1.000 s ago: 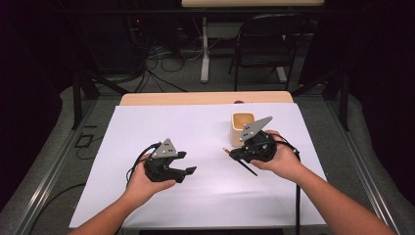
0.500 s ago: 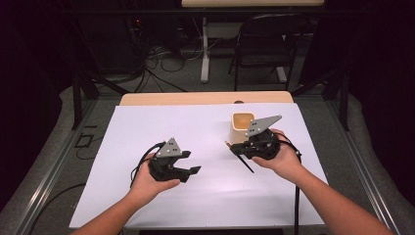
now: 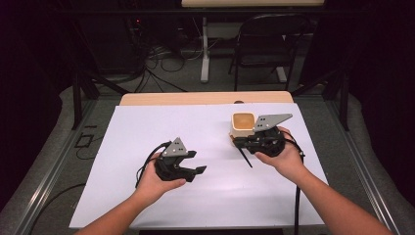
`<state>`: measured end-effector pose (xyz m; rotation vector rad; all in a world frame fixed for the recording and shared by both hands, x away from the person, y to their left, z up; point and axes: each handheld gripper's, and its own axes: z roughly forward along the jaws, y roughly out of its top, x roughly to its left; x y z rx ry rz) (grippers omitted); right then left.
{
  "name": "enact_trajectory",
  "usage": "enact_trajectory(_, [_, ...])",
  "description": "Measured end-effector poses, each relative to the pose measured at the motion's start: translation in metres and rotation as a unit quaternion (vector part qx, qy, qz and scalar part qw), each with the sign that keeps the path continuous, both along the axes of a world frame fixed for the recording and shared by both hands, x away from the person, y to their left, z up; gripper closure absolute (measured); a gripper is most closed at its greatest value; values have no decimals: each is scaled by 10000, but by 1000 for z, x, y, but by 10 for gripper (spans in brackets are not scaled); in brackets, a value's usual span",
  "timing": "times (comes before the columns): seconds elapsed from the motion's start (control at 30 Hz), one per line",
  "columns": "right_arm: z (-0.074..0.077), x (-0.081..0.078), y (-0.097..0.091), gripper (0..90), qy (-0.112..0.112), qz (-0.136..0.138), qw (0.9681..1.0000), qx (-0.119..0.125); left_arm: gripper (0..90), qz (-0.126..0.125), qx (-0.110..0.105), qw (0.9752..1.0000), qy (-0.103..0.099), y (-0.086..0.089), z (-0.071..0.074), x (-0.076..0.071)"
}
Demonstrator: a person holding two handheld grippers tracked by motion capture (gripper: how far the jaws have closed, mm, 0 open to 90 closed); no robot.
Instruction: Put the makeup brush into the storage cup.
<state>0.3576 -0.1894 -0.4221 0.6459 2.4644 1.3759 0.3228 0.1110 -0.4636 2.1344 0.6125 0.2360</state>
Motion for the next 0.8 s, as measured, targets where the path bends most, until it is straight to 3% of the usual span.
enact_trajectory(0.4, [-2,0,-2,843,3,-135,9996,263,377,-1,-82,10000,2,-7,1,1])
enact_trajectory(0.8, [-5,-3,2,843,-87,-197,9991,371,397,-95,-172,9998,-56,-16,-1,2])
